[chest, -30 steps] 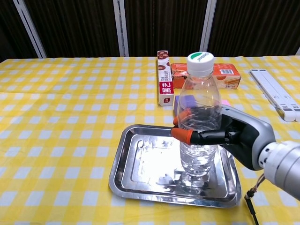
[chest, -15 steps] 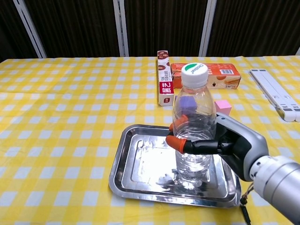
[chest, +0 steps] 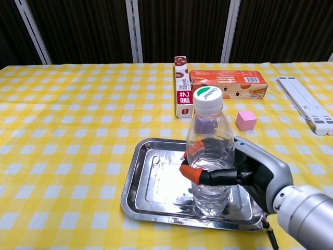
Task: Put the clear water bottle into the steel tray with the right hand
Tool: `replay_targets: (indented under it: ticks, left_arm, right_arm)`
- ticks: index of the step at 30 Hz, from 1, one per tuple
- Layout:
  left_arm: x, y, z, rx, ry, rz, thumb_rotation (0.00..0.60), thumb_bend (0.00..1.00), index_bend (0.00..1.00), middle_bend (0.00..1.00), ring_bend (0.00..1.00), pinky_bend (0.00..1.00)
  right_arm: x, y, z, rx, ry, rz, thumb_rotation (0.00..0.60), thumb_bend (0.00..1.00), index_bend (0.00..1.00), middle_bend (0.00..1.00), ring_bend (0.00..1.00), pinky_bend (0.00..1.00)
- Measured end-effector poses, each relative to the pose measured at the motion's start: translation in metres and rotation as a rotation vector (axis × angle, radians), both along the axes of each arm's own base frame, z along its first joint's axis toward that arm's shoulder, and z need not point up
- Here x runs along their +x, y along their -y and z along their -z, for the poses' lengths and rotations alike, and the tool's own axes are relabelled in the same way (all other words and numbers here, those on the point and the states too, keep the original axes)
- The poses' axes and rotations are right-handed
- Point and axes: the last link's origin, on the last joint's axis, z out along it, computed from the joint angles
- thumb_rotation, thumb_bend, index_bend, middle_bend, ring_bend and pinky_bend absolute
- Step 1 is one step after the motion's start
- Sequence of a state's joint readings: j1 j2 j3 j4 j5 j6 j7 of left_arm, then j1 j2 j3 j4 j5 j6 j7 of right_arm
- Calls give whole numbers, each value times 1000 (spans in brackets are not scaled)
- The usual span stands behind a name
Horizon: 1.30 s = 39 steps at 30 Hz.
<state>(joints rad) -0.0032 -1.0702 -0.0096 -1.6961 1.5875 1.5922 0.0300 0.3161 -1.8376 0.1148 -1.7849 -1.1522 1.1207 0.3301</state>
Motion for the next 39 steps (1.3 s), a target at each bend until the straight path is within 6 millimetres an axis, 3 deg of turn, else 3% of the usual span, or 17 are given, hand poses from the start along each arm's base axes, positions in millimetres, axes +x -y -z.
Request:
replay_targets:
  ticks: [3,5,11,26,39]
  left_arm:
    - [0,0,0,-1,1,-1,600,217,132,0,0,0]
    - [0,0,1,-3,-2,-1,600,217,132,0,0,0]
    - [1,-1,5,-16,-21,2,600,217,132,0,0,0]
    - [1,-1,6,-11,-27,2,600,217,132,0,0,0]
    - [2,0,6,-8,-30,0,600,217,132,0,0,0]
  right_arm:
    - [-1,0,2,21,-7,-10,600,228,492,386,125,0]
    - [-1,-1,3,41,-11,-26,600,163,390,305,78,0]
    - [-4,0,3,104,-10,-77,600,129,242,184,12,0]
    - [-33,16,-26,77,-13,-65,600,121,199,133,0,0]
    - [-74,-1,-70,178,34,-205,600,120,199,133,0,0]
